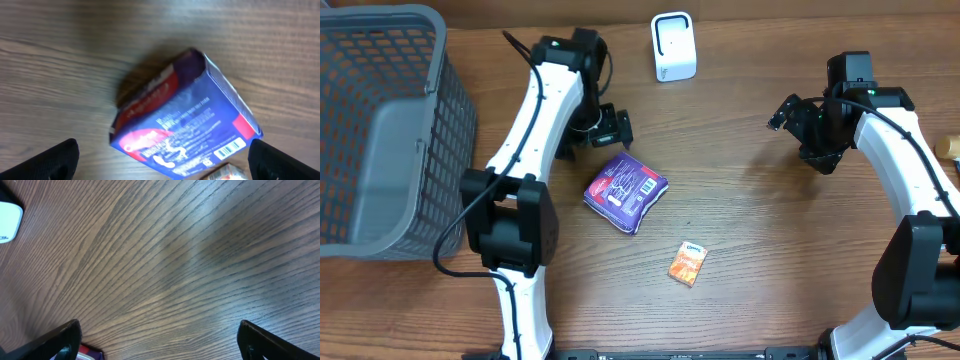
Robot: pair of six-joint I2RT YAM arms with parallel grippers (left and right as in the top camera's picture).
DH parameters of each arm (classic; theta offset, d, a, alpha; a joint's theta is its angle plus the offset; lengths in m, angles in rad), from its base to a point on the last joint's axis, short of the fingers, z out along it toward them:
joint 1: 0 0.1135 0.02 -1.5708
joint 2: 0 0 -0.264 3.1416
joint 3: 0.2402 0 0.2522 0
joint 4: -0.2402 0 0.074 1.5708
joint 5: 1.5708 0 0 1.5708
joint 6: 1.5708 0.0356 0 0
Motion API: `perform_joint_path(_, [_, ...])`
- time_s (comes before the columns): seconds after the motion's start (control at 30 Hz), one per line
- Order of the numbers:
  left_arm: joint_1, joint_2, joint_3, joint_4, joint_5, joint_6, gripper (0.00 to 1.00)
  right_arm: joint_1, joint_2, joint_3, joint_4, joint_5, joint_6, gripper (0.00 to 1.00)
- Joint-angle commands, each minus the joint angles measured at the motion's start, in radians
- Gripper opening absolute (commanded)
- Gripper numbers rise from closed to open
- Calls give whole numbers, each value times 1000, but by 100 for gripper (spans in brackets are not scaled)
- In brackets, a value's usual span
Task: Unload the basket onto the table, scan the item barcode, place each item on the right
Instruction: 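Move the right gripper to the Carefree pack's right edge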
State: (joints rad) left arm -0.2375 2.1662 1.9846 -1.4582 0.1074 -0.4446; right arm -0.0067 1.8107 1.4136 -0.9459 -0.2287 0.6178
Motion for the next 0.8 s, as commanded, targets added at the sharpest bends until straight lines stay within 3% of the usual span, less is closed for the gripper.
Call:
perform_joint_path(0.0, [-32,5,-21,1,-18,8,100,0,-21,14,1,4,4,100])
perform_joint_path(0.23, [-26,5,-21,38,-58,-50,100,1,-21,14,149,-23,12,100])
perform_joint_path(0.5, [-2,5,-21,70,-93,-50,100,2,-21,14,175,-328,16,100])
perform_joint_path(0.77, [50,5,-21,106,-93,-64,100,117,-19,11,167,-271,14,100])
